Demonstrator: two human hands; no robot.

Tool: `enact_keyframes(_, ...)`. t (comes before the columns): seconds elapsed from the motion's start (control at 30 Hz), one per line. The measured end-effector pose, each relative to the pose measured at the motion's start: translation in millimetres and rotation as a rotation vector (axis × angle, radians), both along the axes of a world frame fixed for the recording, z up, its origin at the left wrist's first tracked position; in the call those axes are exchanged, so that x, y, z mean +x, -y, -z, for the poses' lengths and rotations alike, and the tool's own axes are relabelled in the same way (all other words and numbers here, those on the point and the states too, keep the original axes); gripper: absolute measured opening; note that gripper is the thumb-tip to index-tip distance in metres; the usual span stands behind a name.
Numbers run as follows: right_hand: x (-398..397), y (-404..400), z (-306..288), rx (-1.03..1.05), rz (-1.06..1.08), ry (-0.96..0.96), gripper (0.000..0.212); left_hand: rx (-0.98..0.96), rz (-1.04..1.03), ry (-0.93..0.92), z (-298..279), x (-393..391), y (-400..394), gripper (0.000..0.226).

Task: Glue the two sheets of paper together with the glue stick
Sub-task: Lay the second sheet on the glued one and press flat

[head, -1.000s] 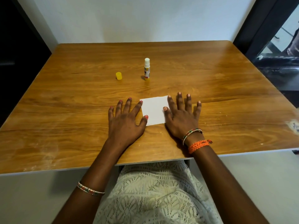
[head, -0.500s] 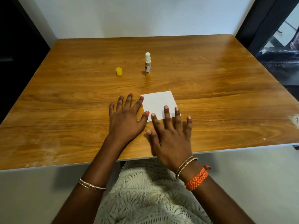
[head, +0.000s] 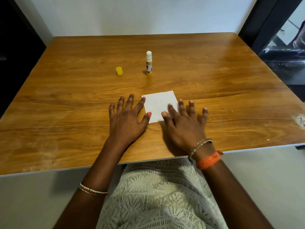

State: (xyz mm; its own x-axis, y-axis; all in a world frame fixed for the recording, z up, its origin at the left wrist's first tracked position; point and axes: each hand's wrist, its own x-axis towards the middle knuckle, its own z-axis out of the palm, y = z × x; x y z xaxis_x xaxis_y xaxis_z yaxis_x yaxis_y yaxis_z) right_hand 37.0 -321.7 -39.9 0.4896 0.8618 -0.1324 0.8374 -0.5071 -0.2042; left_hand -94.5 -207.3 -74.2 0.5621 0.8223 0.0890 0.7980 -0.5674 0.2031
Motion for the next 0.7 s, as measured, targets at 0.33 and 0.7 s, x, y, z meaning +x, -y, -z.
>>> enact_keyframes(0.33, 13, -54, 19, 0.053, -0.197, 0.031, 0.054, 0.015, 0.010, -0.013, 1, -1, 0, 0.062)
enact_keyframes(0.7, 33, -45, 25, 0.071, -0.097, 0.061, 0.053, -0.020, 0.273, 0.063, -5, 21, 14, 0.053)
